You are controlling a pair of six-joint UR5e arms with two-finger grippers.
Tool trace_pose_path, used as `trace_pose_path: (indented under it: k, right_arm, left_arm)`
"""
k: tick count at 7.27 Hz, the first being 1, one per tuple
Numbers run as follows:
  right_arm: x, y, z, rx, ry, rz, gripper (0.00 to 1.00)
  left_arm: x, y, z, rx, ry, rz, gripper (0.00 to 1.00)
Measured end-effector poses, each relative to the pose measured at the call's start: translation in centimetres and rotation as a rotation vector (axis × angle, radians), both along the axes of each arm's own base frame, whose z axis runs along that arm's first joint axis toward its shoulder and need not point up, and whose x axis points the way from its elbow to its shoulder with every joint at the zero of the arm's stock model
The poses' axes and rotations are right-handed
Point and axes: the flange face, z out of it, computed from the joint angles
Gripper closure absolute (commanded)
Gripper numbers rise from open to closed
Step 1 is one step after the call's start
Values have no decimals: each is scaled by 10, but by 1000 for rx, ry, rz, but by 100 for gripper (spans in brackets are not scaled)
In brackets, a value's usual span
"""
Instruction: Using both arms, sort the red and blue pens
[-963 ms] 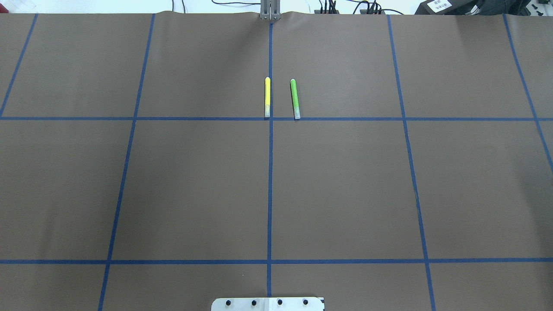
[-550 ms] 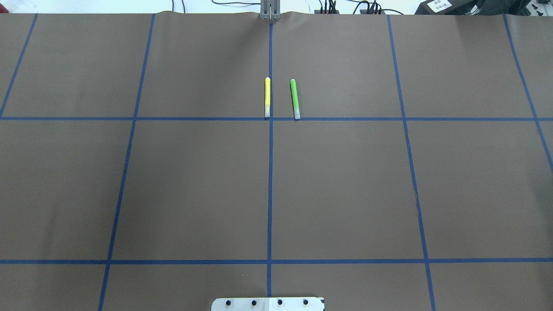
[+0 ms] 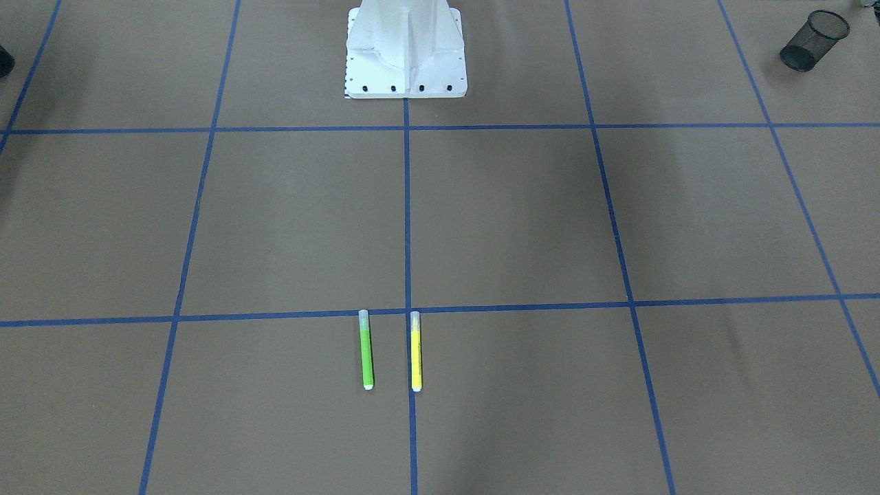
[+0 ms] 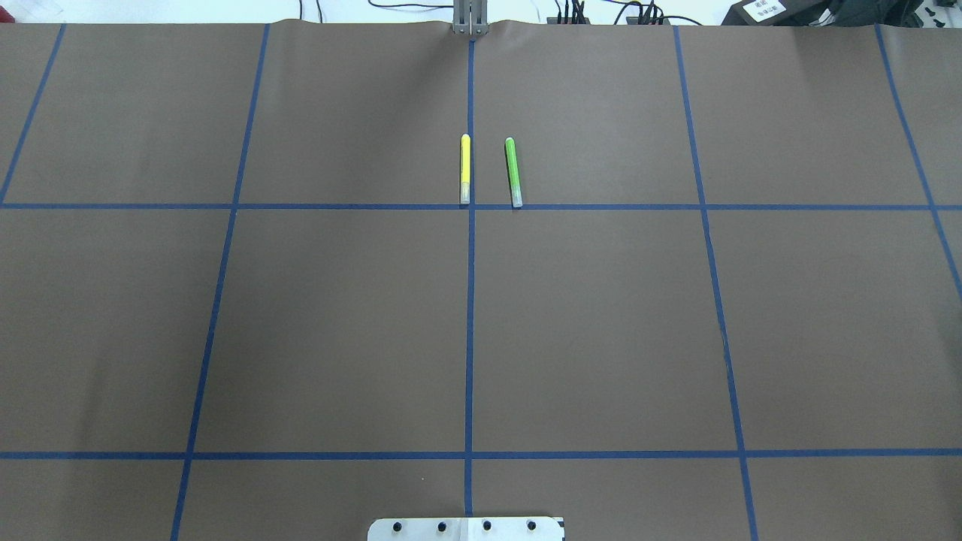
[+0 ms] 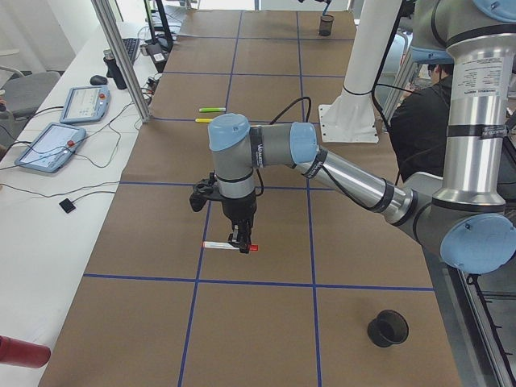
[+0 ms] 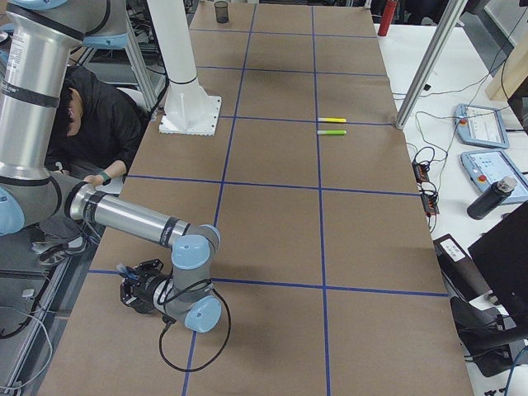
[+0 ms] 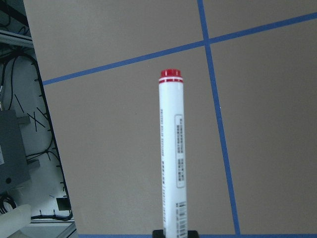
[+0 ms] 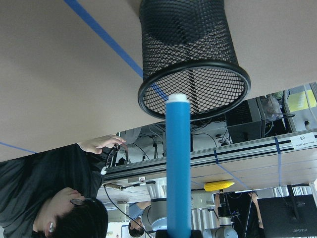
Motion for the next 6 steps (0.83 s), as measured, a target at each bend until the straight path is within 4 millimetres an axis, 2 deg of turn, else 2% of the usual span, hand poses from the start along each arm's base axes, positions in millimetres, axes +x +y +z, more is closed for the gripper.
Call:
trace_pose_path:
  k: [1, 2, 3, 4, 5, 6]
  right_arm:
    - [-1, 4, 6, -20, 1, 10, 67]
    - [-2, 6, 14, -46, 4, 29, 64]
    - [-4, 7, 22, -62, 7, 48, 34]
    - [-5, 7, 29, -58, 11, 58, 30]
    - [-5, 5, 34, -48, 16, 65, 1]
    - [-6, 2, 37, -30, 21, 69, 0]
  left_arm:
    - [0, 0, 0, 1, 0, 0, 100]
    - [0, 0, 0, 2, 0, 0, 100]
    - [0, 0, 0, 3, 0, 1, 100]
    - [0, -1, 0, 4, -1, 2, 100]
    - [0, 0, 0, 4, -1, 2, 100]
    - [0, 0, -1, 4, -1, 1, 100]
